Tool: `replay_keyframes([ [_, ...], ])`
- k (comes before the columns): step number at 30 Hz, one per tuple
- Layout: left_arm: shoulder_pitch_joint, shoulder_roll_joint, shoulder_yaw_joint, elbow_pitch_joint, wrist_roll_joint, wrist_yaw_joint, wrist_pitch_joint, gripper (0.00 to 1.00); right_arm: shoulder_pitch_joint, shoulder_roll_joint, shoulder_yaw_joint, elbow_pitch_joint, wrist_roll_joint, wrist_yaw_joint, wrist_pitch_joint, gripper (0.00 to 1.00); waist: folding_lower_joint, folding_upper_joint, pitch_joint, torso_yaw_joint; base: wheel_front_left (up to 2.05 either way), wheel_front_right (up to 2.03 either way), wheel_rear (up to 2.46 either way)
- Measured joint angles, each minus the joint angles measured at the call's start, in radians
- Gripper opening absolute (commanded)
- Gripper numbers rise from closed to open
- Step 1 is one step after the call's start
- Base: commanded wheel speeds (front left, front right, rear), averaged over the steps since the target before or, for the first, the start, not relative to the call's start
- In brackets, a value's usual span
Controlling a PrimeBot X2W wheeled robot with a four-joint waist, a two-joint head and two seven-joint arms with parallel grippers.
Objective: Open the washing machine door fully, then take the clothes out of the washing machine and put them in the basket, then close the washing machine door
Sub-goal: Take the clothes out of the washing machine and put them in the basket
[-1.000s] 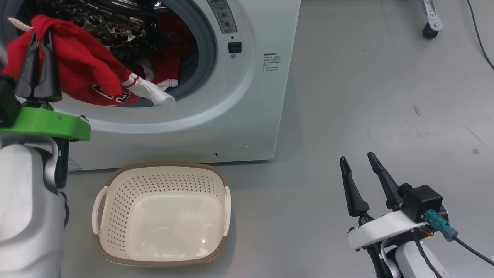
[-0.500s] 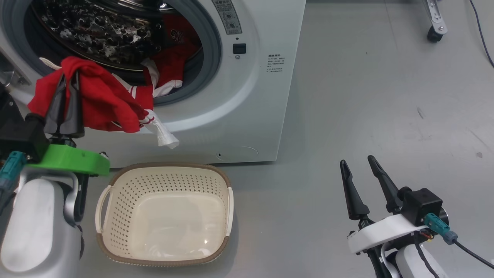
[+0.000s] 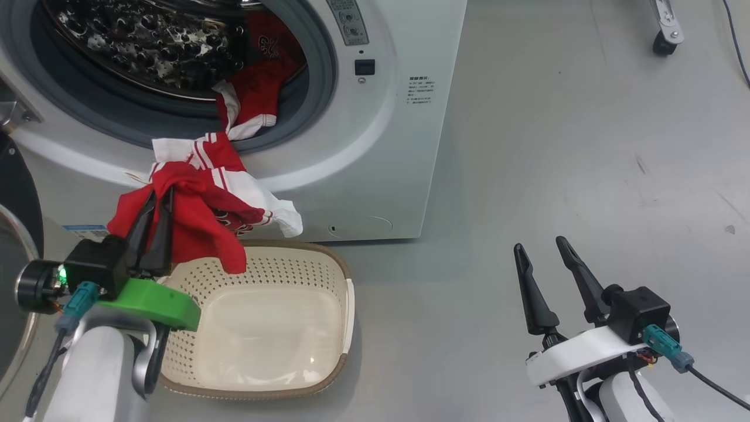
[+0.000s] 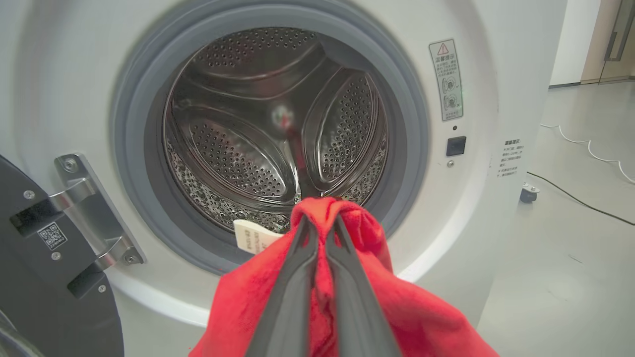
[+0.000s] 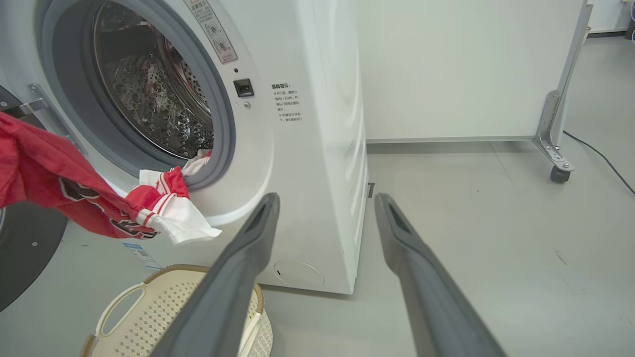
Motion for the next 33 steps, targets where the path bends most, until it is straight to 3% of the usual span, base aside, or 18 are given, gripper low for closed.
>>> replay_keyframes([
  [33, 0.025, 0.008, -0.056, 0.194, 0.019, -0.001, 0.155, 0.00, -0.041, 0.016, 0.032, -0.023, -0.018, 0.004, 0.000, 1.00, 0.0000, 0.0000, 0.163, -0.059, 0.00, 0.00, 0.00],
])
